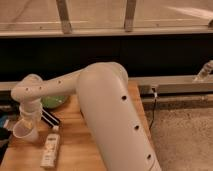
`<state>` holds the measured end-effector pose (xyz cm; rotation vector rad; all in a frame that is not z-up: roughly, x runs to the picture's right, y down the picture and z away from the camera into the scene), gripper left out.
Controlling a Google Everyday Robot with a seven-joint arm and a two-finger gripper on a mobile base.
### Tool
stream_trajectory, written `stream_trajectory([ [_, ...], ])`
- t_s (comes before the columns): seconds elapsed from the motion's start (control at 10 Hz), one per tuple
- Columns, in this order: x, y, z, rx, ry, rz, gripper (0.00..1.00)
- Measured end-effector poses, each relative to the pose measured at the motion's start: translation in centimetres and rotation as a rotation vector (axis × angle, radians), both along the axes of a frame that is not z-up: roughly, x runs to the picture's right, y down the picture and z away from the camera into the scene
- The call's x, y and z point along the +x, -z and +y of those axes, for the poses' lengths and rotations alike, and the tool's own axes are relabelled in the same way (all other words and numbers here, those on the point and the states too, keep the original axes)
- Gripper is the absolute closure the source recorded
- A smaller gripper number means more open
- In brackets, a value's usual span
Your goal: Pick up the ceramic cup
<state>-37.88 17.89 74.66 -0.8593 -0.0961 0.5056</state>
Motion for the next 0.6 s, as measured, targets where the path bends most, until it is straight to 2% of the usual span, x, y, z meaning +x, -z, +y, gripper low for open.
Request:
stream_trajectory([
  [0.1,0.0,0.2,0.0,0.000,-0.007,-0.006,0.88],
  [0.2,0.1,0.3,-0.3,0.000,-0.019,-0.012,0.95],
  [0.3,0.3,0.7,-0.9,-0.004,-0.051,-0.045,1.00],
  [0.4,0.4,1.0,-1.6,-0.004,-0.083,-0.077,1.00],
  [0.6,0.2,1.2,-2.3,-0.005,-0.110,-0.102,1.00],
])
